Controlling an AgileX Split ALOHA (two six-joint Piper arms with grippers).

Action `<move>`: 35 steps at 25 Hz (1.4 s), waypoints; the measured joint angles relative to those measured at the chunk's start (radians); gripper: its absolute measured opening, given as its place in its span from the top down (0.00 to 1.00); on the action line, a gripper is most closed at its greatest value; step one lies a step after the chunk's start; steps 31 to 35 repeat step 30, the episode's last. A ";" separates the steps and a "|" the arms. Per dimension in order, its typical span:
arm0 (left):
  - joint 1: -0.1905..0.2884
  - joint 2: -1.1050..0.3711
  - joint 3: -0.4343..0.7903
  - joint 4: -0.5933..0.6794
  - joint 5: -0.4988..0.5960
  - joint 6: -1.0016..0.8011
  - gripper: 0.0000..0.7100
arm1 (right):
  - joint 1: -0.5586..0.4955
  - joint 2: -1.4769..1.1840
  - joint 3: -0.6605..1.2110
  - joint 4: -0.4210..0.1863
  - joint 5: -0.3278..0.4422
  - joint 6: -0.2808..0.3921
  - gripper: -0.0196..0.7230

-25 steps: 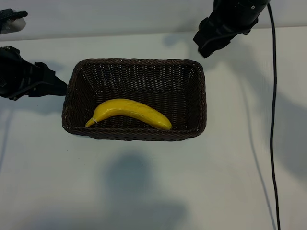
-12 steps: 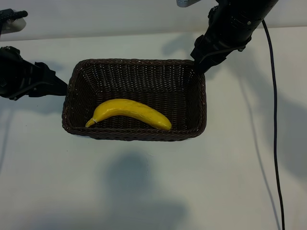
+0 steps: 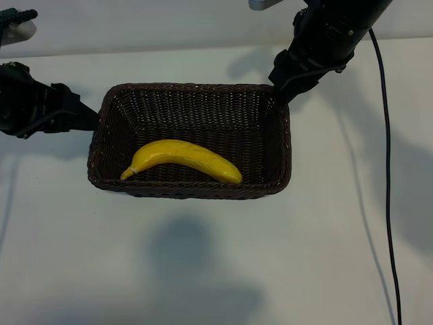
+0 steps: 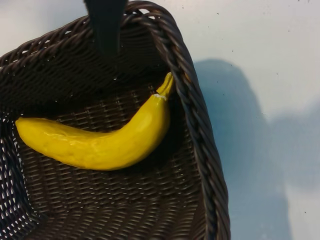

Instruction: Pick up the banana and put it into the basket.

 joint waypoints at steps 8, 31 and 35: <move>0.000 0.000 0.000 -0.001 0.001 0.000 0.24 | 0.000 0.000 0.000 -0.001 0.000 -0.001 0.22; 0.000 0.000 0.000 -0.001 0.001 0.003 0.24 | 0.000 0.000 0.000 -0.004 0.000 -0.002 0.26; 0.000 0.000 0.000 -0.001 0.001 0.003 0.24 | 0.000 0.000 0.000 -0.004 0.000 -0.002 0.26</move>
